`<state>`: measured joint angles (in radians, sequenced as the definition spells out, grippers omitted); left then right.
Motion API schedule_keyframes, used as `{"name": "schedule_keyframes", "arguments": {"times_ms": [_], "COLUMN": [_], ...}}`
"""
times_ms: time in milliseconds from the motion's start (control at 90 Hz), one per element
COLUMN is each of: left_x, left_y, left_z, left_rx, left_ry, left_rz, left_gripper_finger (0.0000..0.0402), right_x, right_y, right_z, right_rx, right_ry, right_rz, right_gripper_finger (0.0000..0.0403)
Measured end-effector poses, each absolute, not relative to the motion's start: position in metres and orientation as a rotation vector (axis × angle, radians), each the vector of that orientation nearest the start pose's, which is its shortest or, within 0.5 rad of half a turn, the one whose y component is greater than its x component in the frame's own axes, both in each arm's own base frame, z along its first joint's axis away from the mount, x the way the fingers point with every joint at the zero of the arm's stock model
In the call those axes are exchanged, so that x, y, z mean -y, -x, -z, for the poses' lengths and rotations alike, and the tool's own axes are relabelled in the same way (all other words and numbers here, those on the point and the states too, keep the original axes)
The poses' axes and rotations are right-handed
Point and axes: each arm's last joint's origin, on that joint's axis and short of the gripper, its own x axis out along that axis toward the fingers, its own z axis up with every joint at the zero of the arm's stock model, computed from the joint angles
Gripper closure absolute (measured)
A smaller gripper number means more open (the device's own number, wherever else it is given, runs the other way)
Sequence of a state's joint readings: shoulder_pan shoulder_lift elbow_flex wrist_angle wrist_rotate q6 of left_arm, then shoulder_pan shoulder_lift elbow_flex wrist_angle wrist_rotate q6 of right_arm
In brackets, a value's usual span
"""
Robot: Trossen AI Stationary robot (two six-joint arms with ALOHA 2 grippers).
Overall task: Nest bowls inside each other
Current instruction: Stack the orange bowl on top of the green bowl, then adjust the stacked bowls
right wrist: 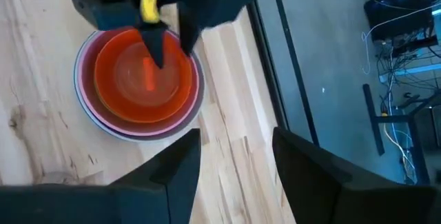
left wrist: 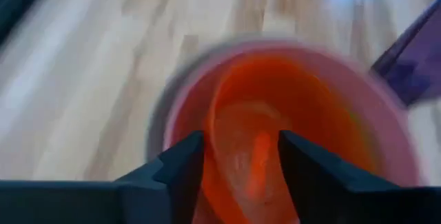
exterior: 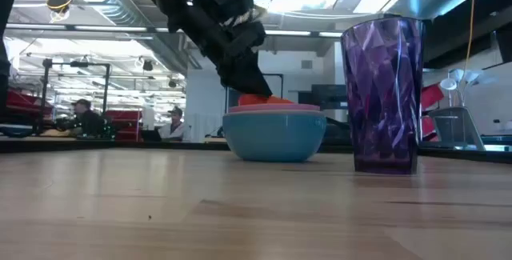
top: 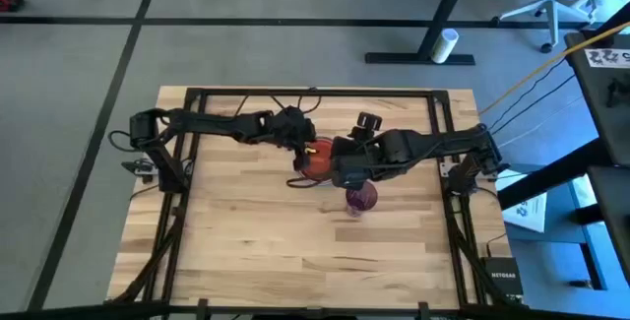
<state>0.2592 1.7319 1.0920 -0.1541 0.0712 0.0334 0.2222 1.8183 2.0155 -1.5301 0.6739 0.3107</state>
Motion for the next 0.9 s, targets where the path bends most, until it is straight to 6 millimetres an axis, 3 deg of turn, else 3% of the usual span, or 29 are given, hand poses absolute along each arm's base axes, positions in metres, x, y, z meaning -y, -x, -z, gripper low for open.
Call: {"name": "schedule_keyframes", "arguments": {"times_ms": [89, 256, 756, 900], "left_x": [-0.090, -0.086, -0.088, -0.086], "left_y": [-0.353, -0.354, -0.352, -0.345], "left_z": [-0.193, -0.210, -0.212, -0.227], "left_rx": [-0.788, -0.695, -0.695, -0.675], "left_ry": [0.120, 0.113, 0.113, 0.092], "left_rz": [-0.144, -0.128, -0.146, -0.148], "left_gripper_finger": [0.0229, 0.0228, 0.0228, 0.0228], "right_x": [-0.056, -0.055, -0.055, -0.055], "right_y": [-0.330, -0.326, -0.325, -0.325], "right_z": [-0.379, -0.382, -0.382, -0.380], "right_rx": [-1.121, -1.119, -1.126, -1.126], "right_ry": [0.314, 0.323, 0.327, 0.314], "right_rz": [0.559, 0.571, 0.572, 0.580], "right_gripper_finger": [0.0237, 0.0237, 0.0237, 0.0237]}}
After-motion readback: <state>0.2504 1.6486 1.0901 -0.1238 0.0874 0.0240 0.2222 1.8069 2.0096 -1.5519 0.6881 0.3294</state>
